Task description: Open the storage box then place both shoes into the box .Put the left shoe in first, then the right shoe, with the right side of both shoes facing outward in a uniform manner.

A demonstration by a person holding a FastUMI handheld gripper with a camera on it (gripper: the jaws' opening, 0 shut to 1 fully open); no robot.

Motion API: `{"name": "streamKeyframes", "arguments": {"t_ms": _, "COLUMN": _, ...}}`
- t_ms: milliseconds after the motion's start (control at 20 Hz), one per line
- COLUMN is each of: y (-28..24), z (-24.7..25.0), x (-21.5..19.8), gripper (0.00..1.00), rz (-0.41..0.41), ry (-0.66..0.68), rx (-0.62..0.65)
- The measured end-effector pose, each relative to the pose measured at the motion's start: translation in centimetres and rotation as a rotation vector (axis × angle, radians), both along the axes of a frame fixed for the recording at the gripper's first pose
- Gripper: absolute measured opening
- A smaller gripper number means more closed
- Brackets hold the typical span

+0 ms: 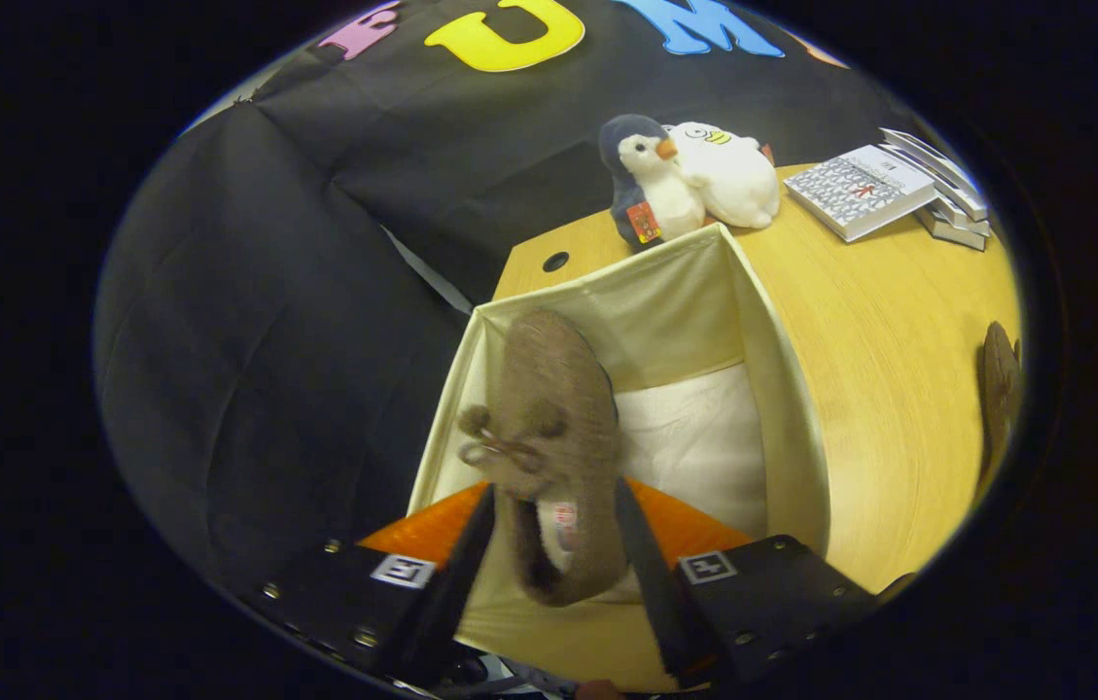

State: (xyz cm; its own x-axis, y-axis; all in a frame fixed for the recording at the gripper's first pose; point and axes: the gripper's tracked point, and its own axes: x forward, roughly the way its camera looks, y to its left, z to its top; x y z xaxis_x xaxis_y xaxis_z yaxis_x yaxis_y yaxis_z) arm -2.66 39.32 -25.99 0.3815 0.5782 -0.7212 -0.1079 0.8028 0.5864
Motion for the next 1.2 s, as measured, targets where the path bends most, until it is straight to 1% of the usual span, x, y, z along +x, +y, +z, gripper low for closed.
{"name": "streamKeyframes", "arguments": {"t_ms": 50, "y": -0.3, "z": 0.8, "x": 0.3, "gripper": 0.97, "rz": 0.005, "ry": -0.024, "rx": -0.001}}
{"name": "streamKeyframes", "arguments": {"t_ms": 100, "y": -1.0, "z": 1.6, "x": 0.6, "gripper": 0.98, "rz": 0.019, "ry": -0.056, "rx": -0.009}}
{"name": "streamKeyframes", "arguments": {"t_ms": 200, "y": -2.9, "z": 3.5, "x": 1.4, "gripper": 0.98, "rz": 0.029, "ry": -0.123, "rx": -0.027}}
{"name": "streamKeyframes", "arguments": {"t_ms": 300, "y": -4.9, "z": 5.3, "x": 2.1, "gripper": 0.98, "rz": 0.018, "ry": -0.182, "rx": -0.034}}
{"name": "streamKeyframes", "arguments": {"t_ms": 500, "y": -11.4, "z": 8.2, "x": 3.5, "gripper": 0.97, "rz": -0.007, "ry": -0.312, "rx": -0.11}}
{"name": "streamKeyframes", "arguments": {"t_ms": 600, "y": -14.7, "z": 8.8, "x": 3.6, "gripper": 0.97, "rz": -0.015, "ry": -0.346, "rx": -0.152}}
{"name": "streamKeyframes", "arguments": {"t_ms": 950, "y": -25.6, "z": 8.9, "x": 3.7, "gripper": 0.98, "rz": -0.076, "ry": -0.379, "rx": -0.264}}
{"name": "streamKeyframes", "arguments": {"t_ms": 1200, "y": -32.5, "z": 7.2, "x": 3.1, "gripper": 0.98, "rz": -0.125, "ry": -0.361, "rx": -0.323}}
